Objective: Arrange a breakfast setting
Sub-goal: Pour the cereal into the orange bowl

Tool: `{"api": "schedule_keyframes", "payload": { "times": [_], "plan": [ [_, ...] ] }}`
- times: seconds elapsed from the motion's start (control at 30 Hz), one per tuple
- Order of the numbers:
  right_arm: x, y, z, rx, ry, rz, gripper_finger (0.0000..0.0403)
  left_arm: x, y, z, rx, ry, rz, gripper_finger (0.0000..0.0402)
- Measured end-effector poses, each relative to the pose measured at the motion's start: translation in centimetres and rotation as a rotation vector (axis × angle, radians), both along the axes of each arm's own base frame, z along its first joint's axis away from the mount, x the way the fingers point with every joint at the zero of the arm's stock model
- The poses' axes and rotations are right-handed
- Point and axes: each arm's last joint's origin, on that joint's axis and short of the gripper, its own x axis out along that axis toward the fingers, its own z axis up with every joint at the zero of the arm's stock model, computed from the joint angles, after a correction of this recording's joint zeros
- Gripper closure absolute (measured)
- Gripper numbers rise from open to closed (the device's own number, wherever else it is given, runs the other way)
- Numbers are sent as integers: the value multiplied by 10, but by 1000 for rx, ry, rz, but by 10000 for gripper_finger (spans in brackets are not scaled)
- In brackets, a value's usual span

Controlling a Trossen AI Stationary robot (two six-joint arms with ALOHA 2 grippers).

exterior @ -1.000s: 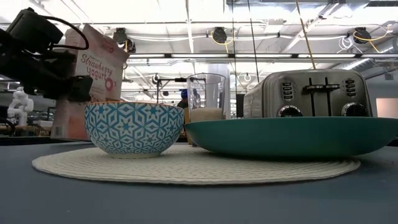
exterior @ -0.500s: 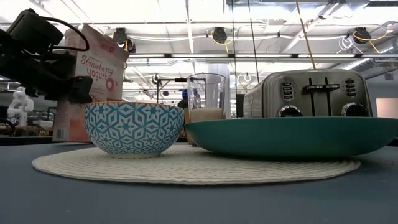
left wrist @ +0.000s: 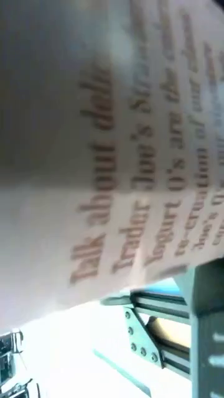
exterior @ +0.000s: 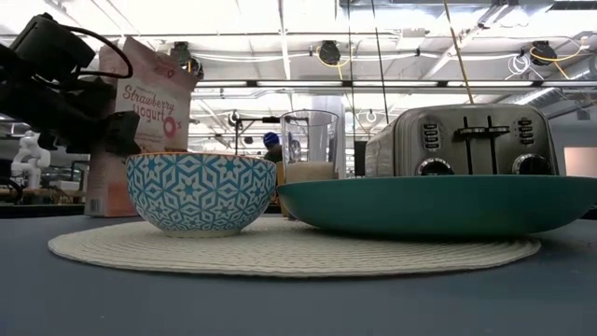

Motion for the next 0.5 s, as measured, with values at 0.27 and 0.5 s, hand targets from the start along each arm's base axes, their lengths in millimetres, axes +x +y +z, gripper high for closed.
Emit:
{"api": "schedule_keyframes", "payload": {
  "times": [0.27, 0.5],
  "plan": [
    [0, 0, 0, 0, 0, 0, 7, -1, 0, -2, -11, -3, 10, 75],
    [0, 0, 0, 0, 0, -1, 7, -1, 0, -2, -6, 6, 13, 8]
  ]
}}
